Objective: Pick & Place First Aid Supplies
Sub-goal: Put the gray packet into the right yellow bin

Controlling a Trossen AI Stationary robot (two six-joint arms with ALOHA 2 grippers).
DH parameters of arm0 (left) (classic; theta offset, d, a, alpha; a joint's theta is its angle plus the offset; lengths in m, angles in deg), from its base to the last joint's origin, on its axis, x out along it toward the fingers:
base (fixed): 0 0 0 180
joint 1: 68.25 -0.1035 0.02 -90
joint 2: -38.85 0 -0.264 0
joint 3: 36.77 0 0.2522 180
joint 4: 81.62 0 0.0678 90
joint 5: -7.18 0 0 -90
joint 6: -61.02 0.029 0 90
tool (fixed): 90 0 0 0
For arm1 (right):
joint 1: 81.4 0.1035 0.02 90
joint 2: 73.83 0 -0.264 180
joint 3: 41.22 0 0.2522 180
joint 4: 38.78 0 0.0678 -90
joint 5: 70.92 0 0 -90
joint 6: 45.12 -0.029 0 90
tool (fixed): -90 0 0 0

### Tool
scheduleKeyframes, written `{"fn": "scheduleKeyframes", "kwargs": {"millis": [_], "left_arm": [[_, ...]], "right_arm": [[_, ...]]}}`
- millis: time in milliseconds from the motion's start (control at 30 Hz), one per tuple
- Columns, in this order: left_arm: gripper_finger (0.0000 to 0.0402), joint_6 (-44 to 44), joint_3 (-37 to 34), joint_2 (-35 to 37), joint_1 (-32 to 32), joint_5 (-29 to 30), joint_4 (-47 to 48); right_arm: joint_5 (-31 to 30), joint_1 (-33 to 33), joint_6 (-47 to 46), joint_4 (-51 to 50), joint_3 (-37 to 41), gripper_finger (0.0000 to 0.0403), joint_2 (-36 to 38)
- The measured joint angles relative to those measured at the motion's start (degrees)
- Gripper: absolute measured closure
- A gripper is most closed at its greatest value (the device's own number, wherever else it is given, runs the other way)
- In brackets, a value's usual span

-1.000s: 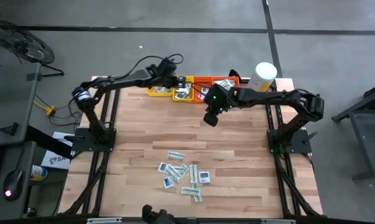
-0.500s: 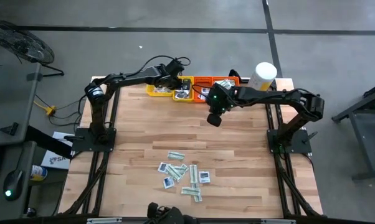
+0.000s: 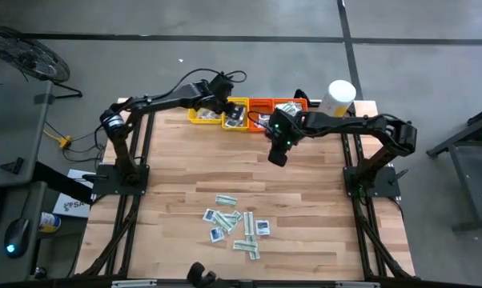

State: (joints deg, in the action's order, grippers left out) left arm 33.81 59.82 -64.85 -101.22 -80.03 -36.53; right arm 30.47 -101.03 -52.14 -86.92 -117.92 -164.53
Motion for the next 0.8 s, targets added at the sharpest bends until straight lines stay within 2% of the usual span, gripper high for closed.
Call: {"fn": "scheduleKeyframes", "kwargs": {"millis": [100,400,600,800], "left_arm": [[0.0239,3.9,0.0,2.5,2.6,1.4,2.7],[0.0238,9.0,-1.1,6.2,11.2,3.4,13.0],[0.0238,5.5,-11.4,12.7,18.2,3.3,9.2],[0.0238,-3.6,-25.8,24.9,26.8,4.3,1.5]], "right_arm": [[2.2,1.9,-1.3,-1.8,0.0,0.0402,0.0],[0.5,13.5,-11.1,-3.0,0.0,0.0401,0.0],[-2.0,24.4,-16.3,-2.0,0.0,0.0401,0.0],[-6.8,34.1,-21.4,0.1,0.0,0.0389,0.0]]}}
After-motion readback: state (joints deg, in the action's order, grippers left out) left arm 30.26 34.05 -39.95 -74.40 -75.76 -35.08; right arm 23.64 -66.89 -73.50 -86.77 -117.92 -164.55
